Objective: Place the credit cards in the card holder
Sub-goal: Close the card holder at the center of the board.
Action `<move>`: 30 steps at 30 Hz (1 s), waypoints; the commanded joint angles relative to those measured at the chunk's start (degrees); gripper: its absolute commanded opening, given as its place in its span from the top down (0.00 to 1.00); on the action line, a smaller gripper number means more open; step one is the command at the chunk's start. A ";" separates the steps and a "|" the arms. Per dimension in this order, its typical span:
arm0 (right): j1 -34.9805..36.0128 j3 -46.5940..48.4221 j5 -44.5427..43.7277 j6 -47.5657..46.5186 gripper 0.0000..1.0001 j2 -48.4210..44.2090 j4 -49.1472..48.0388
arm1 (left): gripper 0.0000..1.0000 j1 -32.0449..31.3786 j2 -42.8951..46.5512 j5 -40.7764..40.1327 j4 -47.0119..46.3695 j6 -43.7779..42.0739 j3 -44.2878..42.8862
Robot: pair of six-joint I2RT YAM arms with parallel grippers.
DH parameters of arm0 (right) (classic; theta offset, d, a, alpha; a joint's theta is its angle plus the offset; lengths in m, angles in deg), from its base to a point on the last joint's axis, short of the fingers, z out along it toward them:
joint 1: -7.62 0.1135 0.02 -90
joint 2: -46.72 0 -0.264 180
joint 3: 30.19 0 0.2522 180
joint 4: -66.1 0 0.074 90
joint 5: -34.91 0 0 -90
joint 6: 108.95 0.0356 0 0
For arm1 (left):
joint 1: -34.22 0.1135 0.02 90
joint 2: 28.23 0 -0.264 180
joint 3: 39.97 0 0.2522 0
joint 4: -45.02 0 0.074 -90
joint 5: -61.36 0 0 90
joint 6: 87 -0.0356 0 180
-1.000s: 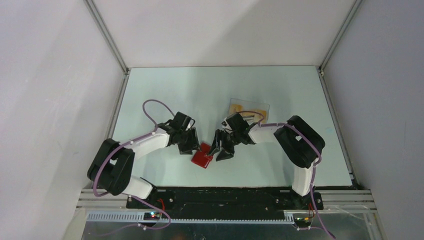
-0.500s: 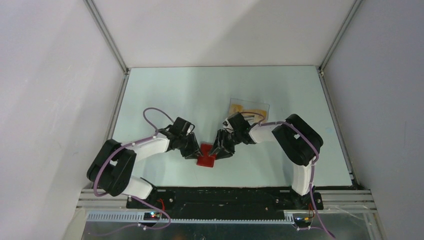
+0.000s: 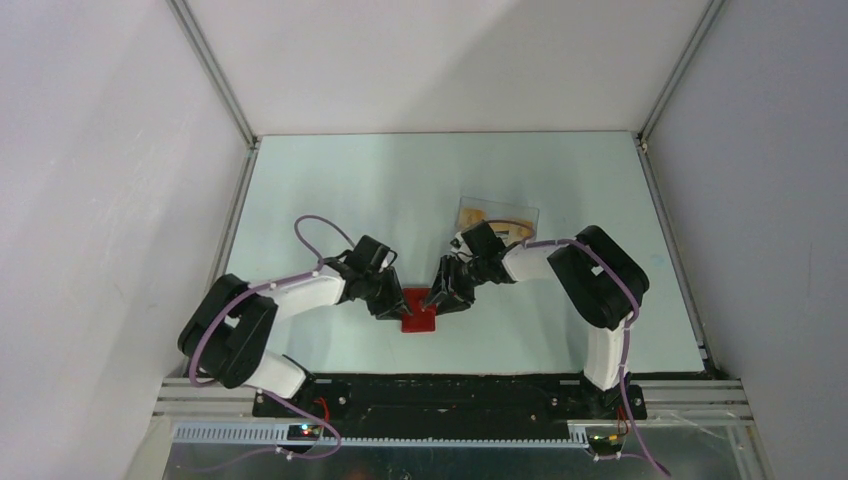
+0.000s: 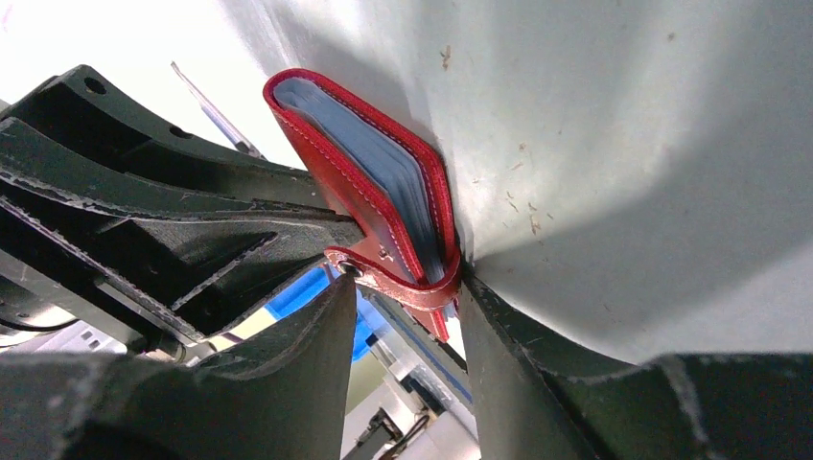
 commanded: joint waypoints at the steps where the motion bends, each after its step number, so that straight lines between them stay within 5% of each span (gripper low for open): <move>1: 0.43 -0.40 -7.67 -5.78 0.51 3.62 6.60 | 0.67 -1.66 -2.86 -1.89 0.22 -0.22 0.01; 6: 0.50 1.36 -8.88 -8.28 0.52 3.12 10.14 | 0.64 -1.56 -2.04 -4.06 0.62 -1.77 -0.84; 8: 0.61 2.21 -9.51 -9.58 0.52 2.87 12.01 | 0.50 -1.57 -0.78 -4.59 0.81 -2.74 -1.40; 12: 0.65 2.77 -9.93 -11.17 0.51 2.03 13.73 | 0.41 -1.01 3.41 -5.20 0.74 -4.18 -2.02; 20: 0.45 3.00 -9.35 -11.55 0.52 2.03 14.05 | 0.63 1.14 8.31 -3.58 0.77 -8.84 -4.14; 30: 0.12 3.06 -8.83 -11.57 0.54 2.85 13.75 | 0.57 1.32 1.86 2.21 0.14 -11.97 -7.55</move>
